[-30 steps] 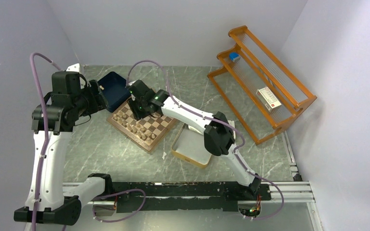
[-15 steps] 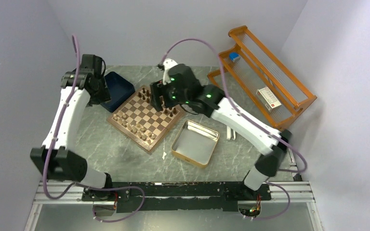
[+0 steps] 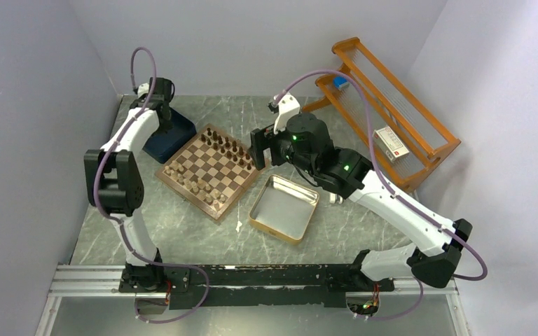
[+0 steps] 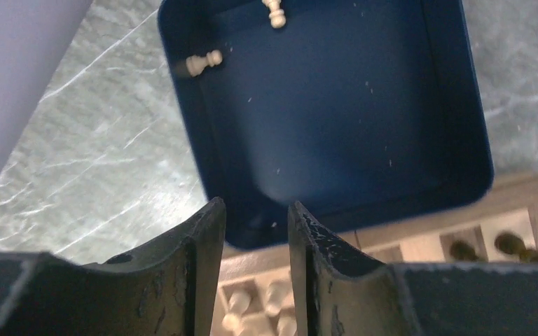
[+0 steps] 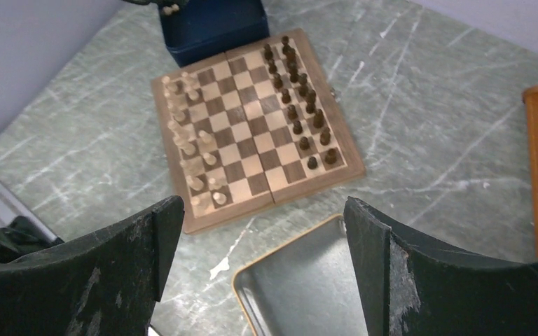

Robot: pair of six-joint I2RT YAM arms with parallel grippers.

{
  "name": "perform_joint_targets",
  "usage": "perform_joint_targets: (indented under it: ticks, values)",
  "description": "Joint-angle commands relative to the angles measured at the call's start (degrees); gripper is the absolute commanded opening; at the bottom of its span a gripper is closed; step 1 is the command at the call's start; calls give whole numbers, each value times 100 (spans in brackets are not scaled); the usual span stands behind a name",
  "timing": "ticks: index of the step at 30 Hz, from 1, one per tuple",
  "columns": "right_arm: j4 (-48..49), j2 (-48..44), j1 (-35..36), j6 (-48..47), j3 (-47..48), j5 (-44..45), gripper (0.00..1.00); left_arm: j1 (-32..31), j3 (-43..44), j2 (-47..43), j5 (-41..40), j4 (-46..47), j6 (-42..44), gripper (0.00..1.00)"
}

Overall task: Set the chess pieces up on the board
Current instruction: Pick up the chess piece from the storage box.

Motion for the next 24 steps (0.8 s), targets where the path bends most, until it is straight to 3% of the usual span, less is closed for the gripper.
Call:
perform_joint_targets:
  ticks: [1,9,24]
  values:
    - [337,-247,-31,-142,-322,462,89,59,105,374,-601,1257,-265,43]
    - [260,-98,-61,-189,-370,657,89,562,878,1494,-126,1586,-255,34]
    - [288,621,-92,-335,236,553,89,1038,623,2027,784,2641,-117,38]
